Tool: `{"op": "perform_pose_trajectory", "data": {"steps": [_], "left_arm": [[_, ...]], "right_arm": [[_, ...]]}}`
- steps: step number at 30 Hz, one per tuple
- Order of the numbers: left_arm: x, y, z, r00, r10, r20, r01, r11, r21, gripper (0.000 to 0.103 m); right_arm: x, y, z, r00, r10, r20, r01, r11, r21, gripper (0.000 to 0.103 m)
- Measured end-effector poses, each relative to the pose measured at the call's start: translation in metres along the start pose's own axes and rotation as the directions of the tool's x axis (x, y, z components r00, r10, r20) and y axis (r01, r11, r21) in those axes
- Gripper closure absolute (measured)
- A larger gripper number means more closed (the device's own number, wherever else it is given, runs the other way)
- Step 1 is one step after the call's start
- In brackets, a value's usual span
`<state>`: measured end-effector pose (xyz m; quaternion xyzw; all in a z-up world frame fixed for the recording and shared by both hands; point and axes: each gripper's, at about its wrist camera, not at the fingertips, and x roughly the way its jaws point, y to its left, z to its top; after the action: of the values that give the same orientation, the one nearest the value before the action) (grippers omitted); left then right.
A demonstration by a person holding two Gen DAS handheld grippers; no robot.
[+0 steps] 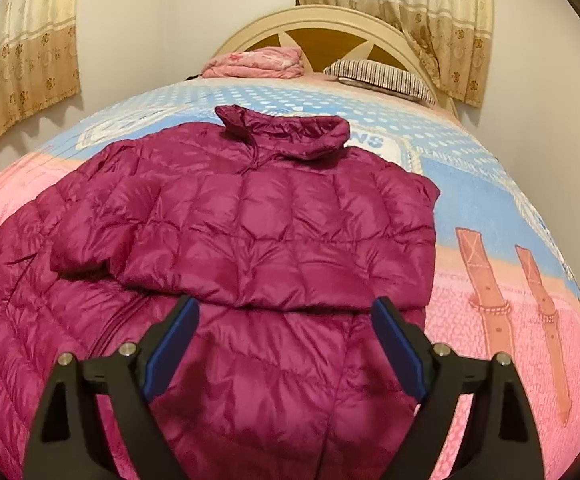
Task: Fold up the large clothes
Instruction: 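Grasp the other sleeve cuff with the left gripper and lift it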
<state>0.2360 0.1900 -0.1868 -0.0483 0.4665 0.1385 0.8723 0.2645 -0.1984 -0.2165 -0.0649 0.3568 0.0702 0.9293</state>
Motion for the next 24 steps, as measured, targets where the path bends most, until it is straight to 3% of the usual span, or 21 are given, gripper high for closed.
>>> {"op": "perform_pose_trajectory", "data": {"steps": [1, 4, 7, 11, 17, 24], "left_arm": [[-0.002, 0.002, 0.003, 1.000, 0.024, 0.013, -0.024, 1.000, 0.003, 0.082], [-0.011, 0.011, 0.023, 0.987, 0.139, 0.077, -0.139, 0.990, 0.000, 0.088], [-0.029, 0.019, 0.048, 0.974, 0.178, 0.141, -0.176, 0.984, -0.023, 0.091], [-0.072, 0.006, 0.082, 0.937, 0.205, 0.283, -0.208, 0.978, -0.020, 0.092], [-0.120, -0.073, 0.111, 0.907, 0.083, 0.412, -0.142, 0.983, 0.116, 0.093], [-0.134, -0.205, 0.096, 0.892, -0.117, 0.436, -0.029, 0.949, 0.313, 0.093]], "right_arm": [[-0.002, -0.001, -0.002, 1.000, -0.002, 0.003, 0.002, 1.000, 0.002, 0.013], [-0.005, -0.007, -0.005, 1.000, -0.010, 0.006, 0.010, 1.000, 0.015, 0.013], [-0.007, -0.014, -0.007, 1.000, -0.022, 0.004, 0.022, 0.999, 0.026, 0.013], [-0.014, -0.024, -0.008, 0.999, -0.034, 0.022, 0.033, 0.998, 0.049, 0.013], [-0.019, -0.039, -0.010, 0.999, -0.043, 0.030, 0.040, 0.995, 0.092, 0.013], [-0.027, -0.049, -0.013, 0.998, -0.043, 0.042, 0.037, 0.992, 0.121, 0.013]]}}
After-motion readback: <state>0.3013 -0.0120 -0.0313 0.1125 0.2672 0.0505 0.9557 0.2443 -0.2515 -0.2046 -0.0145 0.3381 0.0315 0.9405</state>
